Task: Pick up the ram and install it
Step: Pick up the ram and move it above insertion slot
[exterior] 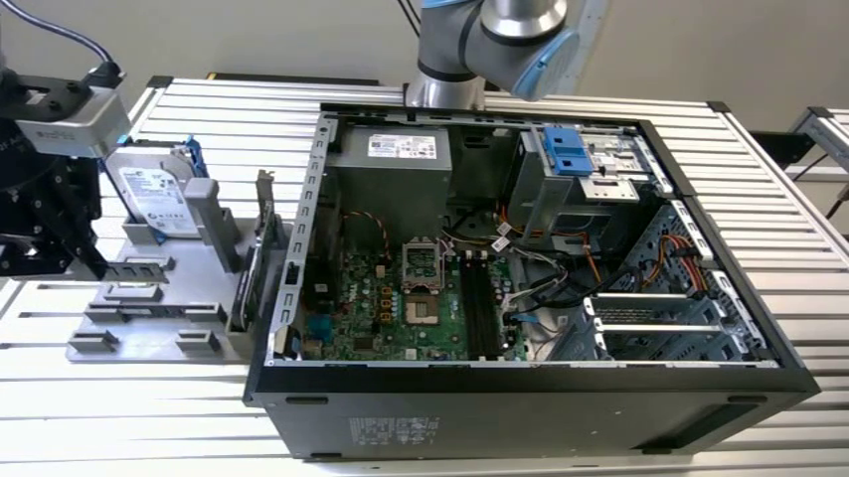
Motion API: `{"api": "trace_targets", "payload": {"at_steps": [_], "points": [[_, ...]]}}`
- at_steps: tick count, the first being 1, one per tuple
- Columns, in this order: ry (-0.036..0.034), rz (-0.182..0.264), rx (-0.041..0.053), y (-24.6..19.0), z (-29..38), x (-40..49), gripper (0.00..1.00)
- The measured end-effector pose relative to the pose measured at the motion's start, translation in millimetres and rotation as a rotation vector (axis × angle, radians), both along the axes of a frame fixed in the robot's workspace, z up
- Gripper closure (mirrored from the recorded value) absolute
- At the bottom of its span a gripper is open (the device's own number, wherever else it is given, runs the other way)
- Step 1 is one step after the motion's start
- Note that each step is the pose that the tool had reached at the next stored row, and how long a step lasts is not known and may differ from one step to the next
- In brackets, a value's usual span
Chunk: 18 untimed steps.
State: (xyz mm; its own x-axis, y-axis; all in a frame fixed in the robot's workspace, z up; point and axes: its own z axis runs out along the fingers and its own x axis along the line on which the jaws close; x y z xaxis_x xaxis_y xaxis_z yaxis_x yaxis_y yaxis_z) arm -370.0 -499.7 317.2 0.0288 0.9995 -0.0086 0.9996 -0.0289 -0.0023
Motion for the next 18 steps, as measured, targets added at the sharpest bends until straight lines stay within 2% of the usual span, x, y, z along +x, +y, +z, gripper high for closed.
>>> {"api": "trace_targets", "payload": {"at_steps": [18], "points": [[0.0,0.0,0.0,0.0,17.6,0.0,1.0]]}}
